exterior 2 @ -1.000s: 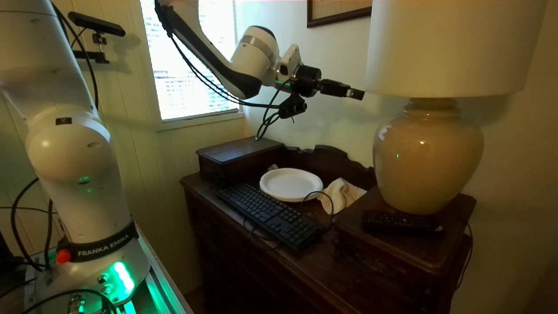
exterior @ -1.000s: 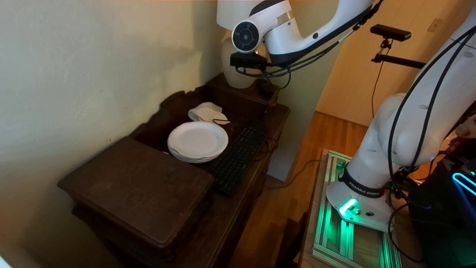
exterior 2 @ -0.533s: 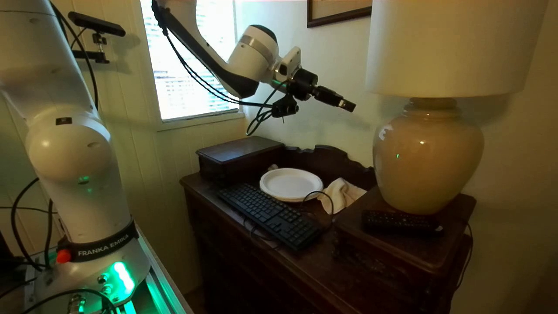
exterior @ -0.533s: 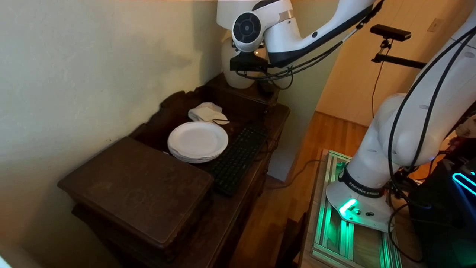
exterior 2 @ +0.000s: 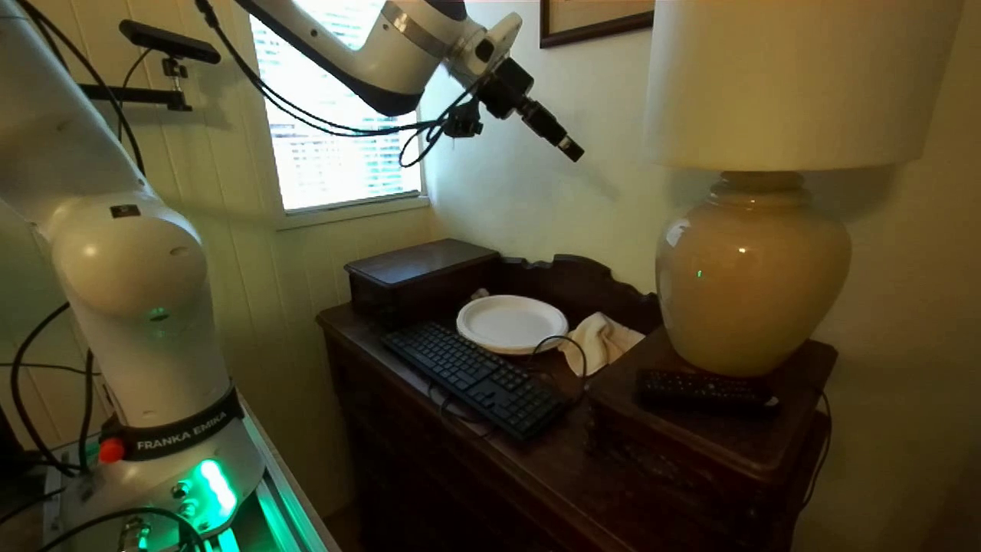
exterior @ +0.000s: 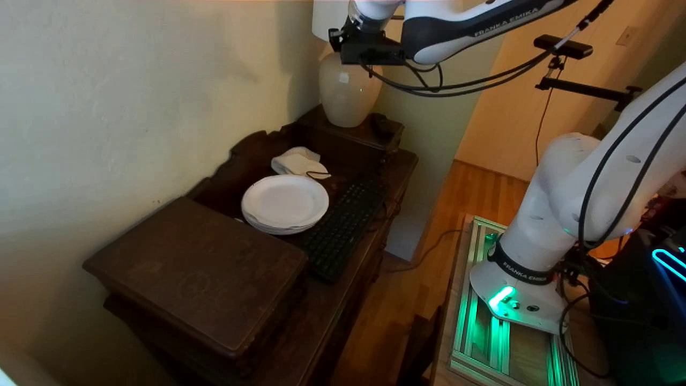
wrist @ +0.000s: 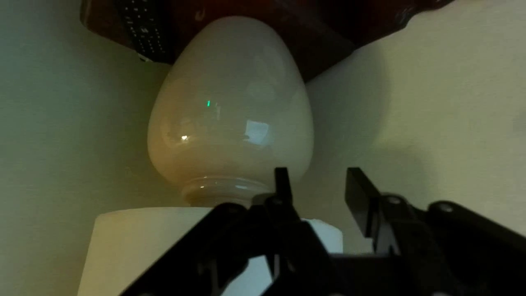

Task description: Move the lamp shade slightly to the left

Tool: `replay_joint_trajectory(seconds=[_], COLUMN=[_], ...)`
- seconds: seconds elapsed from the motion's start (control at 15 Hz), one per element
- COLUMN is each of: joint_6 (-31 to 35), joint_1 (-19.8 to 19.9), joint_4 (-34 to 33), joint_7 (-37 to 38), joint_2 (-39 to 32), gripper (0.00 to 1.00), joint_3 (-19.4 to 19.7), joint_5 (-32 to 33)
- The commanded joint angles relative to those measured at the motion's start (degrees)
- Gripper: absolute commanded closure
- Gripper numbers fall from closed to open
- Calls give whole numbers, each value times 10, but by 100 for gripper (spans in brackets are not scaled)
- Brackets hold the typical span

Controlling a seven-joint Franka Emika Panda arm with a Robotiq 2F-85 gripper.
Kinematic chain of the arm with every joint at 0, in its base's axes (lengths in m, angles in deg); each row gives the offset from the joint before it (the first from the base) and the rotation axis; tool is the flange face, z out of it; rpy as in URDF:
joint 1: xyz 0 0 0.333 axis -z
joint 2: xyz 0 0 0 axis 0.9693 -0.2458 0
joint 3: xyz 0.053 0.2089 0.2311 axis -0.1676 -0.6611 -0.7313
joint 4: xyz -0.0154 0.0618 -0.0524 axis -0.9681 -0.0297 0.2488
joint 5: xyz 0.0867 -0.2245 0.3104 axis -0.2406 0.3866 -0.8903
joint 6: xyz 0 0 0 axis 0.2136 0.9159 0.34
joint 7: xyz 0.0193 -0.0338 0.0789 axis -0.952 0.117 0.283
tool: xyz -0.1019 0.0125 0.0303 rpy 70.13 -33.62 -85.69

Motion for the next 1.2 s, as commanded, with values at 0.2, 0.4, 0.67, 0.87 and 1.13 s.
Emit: replay_joint_trajectory(seconds=[0.2,0.4,0.67,0.87,1.13], joint_6=[-158,-246,-309,-320,-285], joint_1=[-242,-279,-309,-317,-194], joint_4=[-66,-135,-162,-131,-119], joint_7=[-283,-407,-524,-601,-673], joint_2=[105,120,142,163,94], gripper=[7,0,0,0,0], joint_3=[165,191,233,273,213], joint_5=[-213,-297,-370,-404,-472])
